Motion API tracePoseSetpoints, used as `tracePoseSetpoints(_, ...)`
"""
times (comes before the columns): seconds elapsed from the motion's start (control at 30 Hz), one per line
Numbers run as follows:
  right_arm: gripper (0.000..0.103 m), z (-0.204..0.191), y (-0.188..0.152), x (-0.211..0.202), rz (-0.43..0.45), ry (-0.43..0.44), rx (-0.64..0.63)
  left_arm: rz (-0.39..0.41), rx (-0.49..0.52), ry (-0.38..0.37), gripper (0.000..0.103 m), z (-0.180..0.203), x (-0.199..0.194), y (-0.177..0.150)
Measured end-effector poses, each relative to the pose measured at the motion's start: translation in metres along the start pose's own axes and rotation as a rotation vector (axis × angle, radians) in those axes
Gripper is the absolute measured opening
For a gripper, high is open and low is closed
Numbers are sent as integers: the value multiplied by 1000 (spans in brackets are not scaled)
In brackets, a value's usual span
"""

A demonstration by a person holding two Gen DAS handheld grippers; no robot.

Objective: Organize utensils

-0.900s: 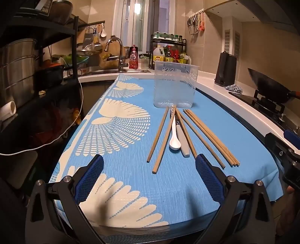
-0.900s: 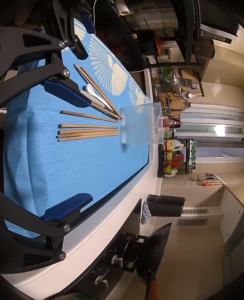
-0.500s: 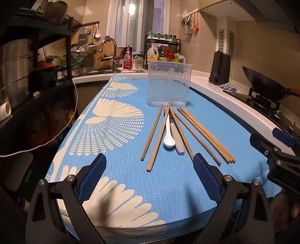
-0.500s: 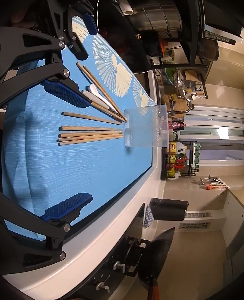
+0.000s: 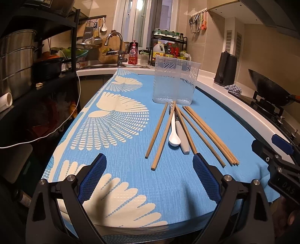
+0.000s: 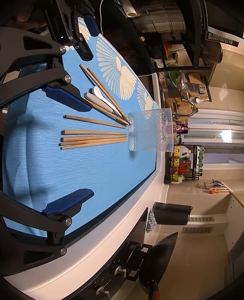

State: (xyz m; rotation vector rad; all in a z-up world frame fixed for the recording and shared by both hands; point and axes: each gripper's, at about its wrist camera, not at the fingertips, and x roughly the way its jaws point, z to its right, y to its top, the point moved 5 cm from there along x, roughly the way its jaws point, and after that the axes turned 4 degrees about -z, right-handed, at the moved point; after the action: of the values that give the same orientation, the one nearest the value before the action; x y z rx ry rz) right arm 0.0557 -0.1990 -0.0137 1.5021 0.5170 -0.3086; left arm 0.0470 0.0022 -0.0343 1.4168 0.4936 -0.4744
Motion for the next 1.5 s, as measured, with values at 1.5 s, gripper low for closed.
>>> tracePoseSetpoints(1.5,83,-7,-3,1,-28,27,-8,15,-25,-4,90,-14,-5,0)
